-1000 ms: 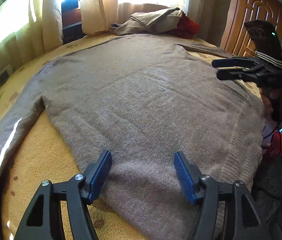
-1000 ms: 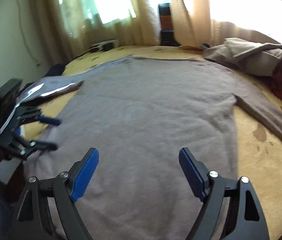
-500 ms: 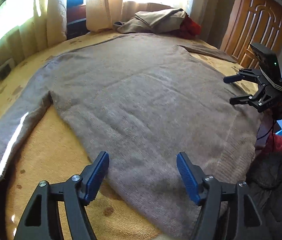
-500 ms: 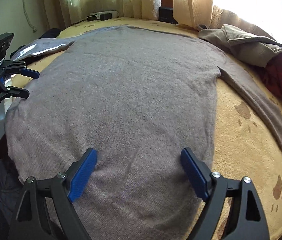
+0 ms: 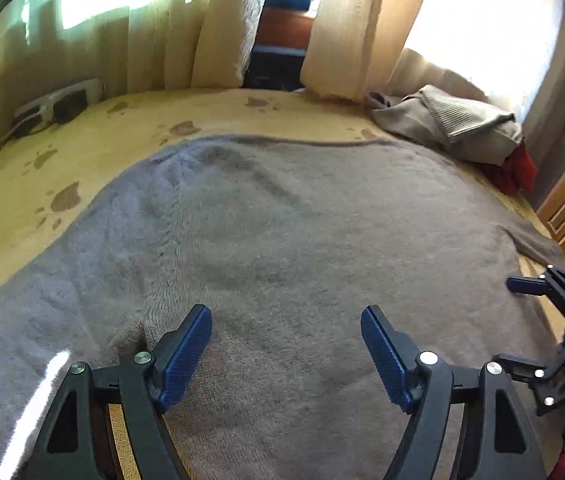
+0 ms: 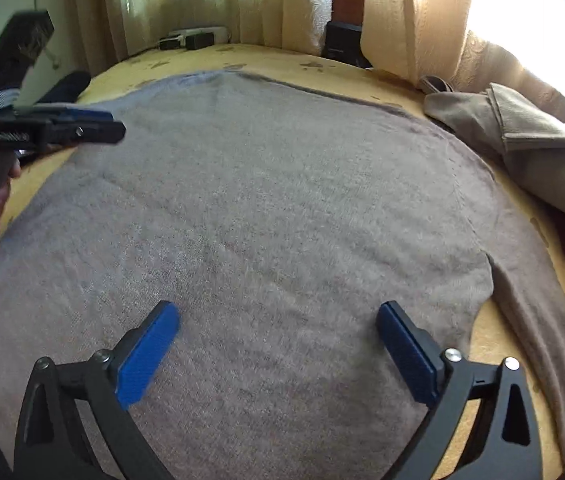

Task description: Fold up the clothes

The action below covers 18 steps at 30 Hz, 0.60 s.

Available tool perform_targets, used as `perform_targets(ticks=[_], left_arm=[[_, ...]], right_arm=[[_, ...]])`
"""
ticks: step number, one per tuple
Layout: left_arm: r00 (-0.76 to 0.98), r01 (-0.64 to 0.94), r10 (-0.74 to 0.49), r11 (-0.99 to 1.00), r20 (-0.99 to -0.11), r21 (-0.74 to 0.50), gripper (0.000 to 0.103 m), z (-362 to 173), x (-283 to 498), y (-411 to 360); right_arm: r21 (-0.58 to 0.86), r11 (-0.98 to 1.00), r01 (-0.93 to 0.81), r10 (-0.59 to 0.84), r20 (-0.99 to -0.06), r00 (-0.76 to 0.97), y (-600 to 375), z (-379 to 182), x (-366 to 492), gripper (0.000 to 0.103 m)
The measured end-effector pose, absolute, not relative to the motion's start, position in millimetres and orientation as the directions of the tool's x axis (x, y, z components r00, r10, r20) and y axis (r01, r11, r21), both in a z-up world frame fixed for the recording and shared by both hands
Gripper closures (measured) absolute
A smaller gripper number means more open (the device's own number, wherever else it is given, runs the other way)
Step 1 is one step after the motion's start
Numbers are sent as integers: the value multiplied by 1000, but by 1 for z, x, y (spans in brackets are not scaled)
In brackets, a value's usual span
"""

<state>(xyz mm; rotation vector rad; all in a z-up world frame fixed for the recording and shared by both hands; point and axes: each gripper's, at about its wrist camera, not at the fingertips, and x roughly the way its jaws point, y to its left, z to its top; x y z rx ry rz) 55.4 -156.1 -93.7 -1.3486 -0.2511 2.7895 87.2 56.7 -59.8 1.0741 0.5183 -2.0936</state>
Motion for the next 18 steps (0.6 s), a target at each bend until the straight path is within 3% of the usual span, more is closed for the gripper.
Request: perform_targets(ticks=[5, 10, 18], left_arm=[[-600, 33, 12, -999, -800, -39, 14, -104, 53, -139], [-581, 40, 7, -999, -814, -37, 1, -107, 48, -140], [-579, 37, 4, -999, -816, -31, 1, -108, 48, -138]], right_arm=[[-10, -653, 757, -427, -821, -379, 68, -64, 90, 1], [-6, -651, 759, -430, -821, -376, 67, -65, 87, 0], [-11, -651, 759, -429, -820, -379, 67, -63, 91, 0]])
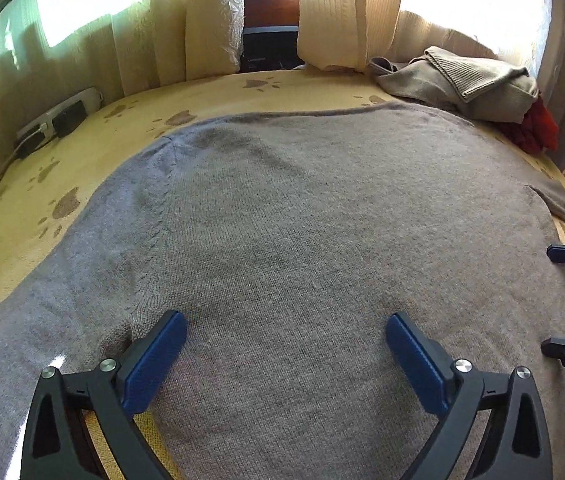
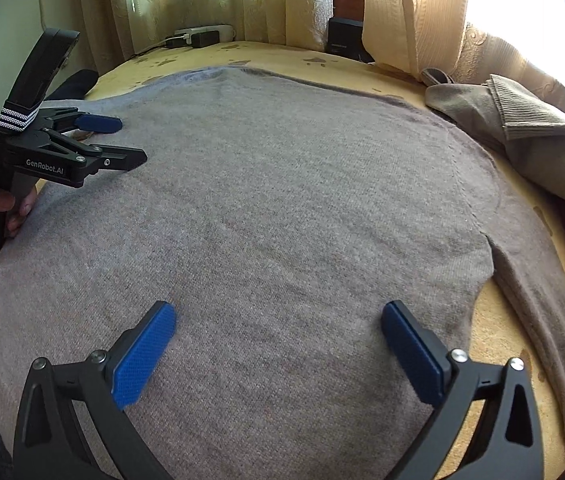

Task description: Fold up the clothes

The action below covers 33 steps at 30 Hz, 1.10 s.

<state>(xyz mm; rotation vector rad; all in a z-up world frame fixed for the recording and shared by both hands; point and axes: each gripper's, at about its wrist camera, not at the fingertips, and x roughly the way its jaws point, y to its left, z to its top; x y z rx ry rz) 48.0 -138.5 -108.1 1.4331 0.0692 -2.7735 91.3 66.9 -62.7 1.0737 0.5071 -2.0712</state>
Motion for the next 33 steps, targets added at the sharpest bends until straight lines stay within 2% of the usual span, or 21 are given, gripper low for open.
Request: perform_targets(ticks=[26, 33], left_arm=[[-579, 27, 9, -999, -815, -31, 1, -108, 48, -140], [-579, 30, 9, -999, -815, -32, 1, -108, 48, -138]], right_arm=[[-25, -647, 762, -421, -822, -384, 71, -63, 98, 0], [-32, -623, 782, -377, -863, -337, 77, -60, 109, 0]])
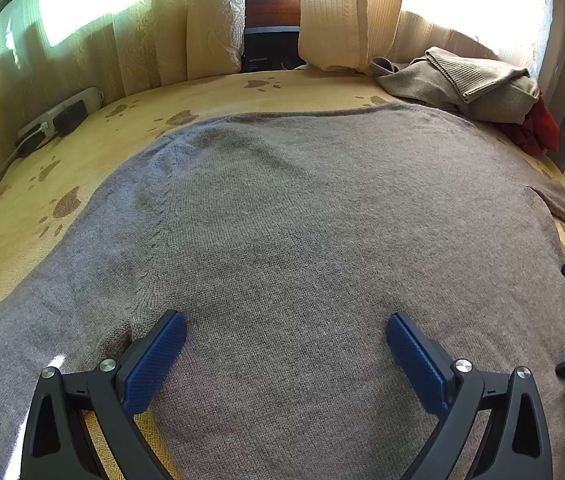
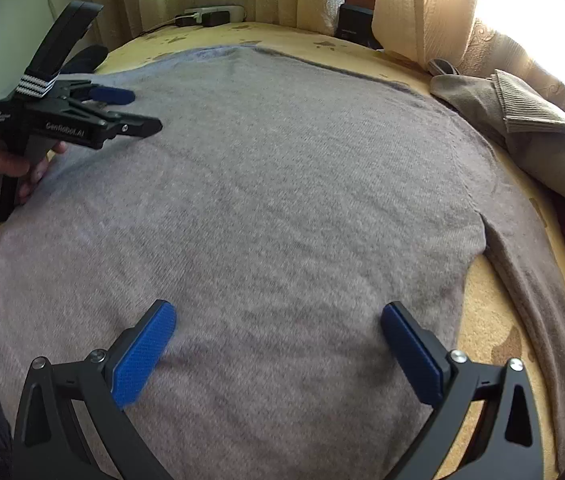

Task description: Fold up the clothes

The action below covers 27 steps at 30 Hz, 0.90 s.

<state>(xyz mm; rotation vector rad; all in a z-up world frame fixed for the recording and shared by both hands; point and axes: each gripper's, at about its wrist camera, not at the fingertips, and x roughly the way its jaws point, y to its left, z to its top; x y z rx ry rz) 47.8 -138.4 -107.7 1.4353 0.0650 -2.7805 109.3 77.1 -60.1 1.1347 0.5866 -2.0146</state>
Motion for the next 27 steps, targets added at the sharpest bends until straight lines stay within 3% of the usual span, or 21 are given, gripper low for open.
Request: perform_targets(ticks=[27], left_arm=[[-572, 27, 12, -999, -820, -34, 1, -107, 45, -140]], right_arm=[[-3, -688, 726, -416, -818, -397, 104, -64, 131, 0]])
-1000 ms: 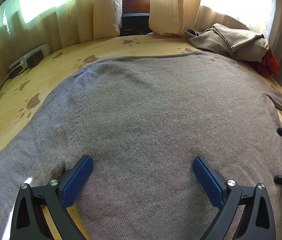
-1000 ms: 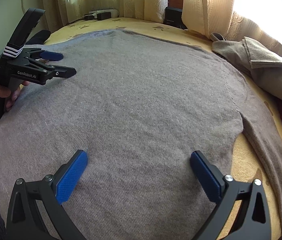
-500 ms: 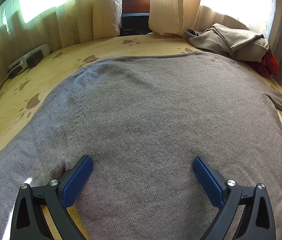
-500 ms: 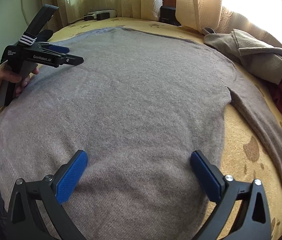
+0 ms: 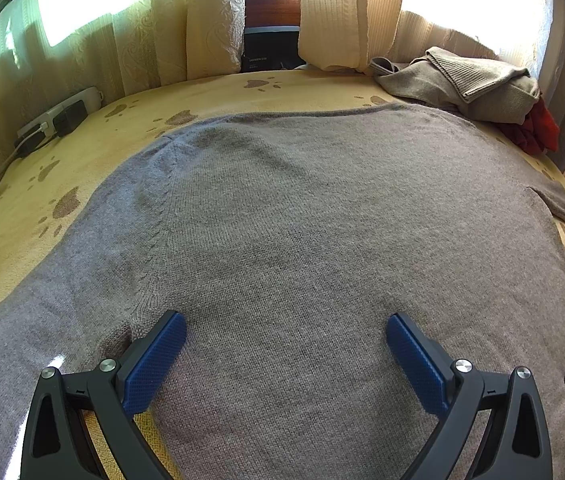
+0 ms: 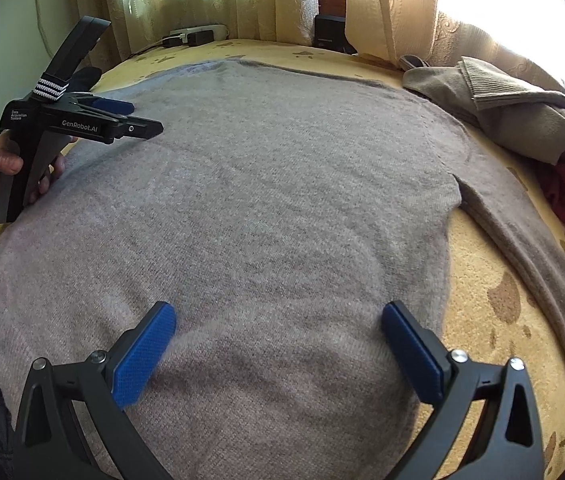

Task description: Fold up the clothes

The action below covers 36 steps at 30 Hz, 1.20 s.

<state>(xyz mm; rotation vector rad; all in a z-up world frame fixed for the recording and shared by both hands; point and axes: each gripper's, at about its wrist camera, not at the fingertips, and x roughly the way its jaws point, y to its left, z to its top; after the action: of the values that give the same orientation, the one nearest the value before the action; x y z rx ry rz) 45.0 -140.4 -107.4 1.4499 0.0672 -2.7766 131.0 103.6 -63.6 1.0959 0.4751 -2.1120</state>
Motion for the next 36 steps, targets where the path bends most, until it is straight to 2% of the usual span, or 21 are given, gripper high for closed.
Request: perform_targets(ticks=[2, 5, 8, 10, 12, 14, 17, 21, 26, 28, 30, 36], left_arm=[[-558, 30, 15, -999, -829, -38, 1, -107, 44, -141], [-544, 150, -16, -986, -839, -79, 1, -90, 35, -145], [-618, 147, 38, -976, -785, -163, 1, -58, 26, -127], [-636, 70, 83, -984, -767, -165, 1, -44, 17, -97], [-630, -25, 138, -987, -764, -158, 1, -41, 8, -62], [-607, -106, 197, -980, -770, -168, 1, -47, -2, -29], [-547, -189, 285, -958, -787, -215, 1, -67, -13, 8], [-513, -222, 331, -942, -792, -251, 1, -91, -17, 32], [-537, -263, 326, -941, -778, -213, 1, -92, -12, 33], [-541, -274, 327, -940, -775, -204, 1, -94, -13, 32], [-542, -280, 322, -940, -776, -194, 1, -95, -13, 32], [-542, -290, 322, -939, -776, -188, 1, -96, -13, 31]], right_arm=[[5, -692, 722, -415, -821, -392, 104, -63, 130, 0], [31, -691, 722, -425, -826, -371, 106, -62, 127, 0], [116, -736, 667, -464, -803, -372, 126, -54, 119, 0], [233, -753, 616, -547, -742, -388, 156, -35, 111, 0], [320, -799, 509, -573, -661, -485, 211, -12, 102, 0], [413, -820, 396, -572, -576, -584, 267, 12, 94, 0], [580, -793, 186, -534, -517, -669, 366, 23, 80, 0], [747, -653, -120, -438, -503, -745, 487, 6, 76, 0], [736, -566, -372, -337, -618, -710, 569, -33, 74, 0], [724, -542, -426, -368, -661, -654, 580, -53, 69, 0], [752, -489, -442, -447, -652, -613, 582, -75, 62, 1], [869, -241, -431, -648, -475, -595, 582, -128, 39, 1]])
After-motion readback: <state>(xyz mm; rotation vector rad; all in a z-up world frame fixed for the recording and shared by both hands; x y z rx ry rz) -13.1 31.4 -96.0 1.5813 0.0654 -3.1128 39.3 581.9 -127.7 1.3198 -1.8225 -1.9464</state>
